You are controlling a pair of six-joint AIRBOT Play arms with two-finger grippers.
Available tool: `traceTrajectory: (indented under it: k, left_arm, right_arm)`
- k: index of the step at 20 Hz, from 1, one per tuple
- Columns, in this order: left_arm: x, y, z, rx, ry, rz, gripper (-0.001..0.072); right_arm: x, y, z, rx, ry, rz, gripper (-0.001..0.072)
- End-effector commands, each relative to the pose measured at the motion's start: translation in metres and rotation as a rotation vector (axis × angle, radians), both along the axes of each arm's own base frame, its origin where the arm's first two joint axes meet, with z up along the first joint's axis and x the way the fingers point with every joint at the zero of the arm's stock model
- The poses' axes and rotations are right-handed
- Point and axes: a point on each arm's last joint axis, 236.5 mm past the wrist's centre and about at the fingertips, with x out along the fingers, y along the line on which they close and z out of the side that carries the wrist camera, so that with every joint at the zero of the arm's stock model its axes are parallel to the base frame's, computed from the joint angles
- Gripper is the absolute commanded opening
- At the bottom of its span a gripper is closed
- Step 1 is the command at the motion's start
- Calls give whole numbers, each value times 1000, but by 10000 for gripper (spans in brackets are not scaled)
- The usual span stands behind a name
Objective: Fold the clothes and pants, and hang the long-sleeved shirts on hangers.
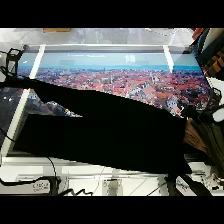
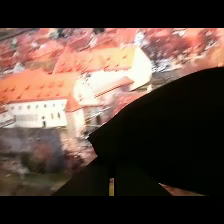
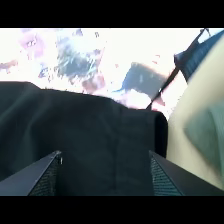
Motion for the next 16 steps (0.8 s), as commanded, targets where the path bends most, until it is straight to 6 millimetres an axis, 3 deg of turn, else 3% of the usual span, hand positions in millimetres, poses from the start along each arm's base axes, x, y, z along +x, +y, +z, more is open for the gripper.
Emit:
traceTrajectory:
  k: [1, 4, 8, 13, 16]
  left_arm:
    - [-7, 40, -4, 86, 20, 54, 12]
    - [-13, 67, -1, 96, 4, 106, 12]
    - [-25, 97, 0, 97, 1, 167, 12]
    - [-27, 101, 0, 94, 1, 177, 12]
    - [-27, 101, 0, 94, 1, 177, 13]
  right_arm:
    - [23, -1, -21, 61, 101, 60, 595]
    - [26, 5, -44, 127, 215, 107, 594]
    - [24, 7, -56, 137, 262, 155, 589]
    - [12, 8, -76, 238, 317, 154, 556]
    - [7, 38, -79, 431, 316, 236, 556]
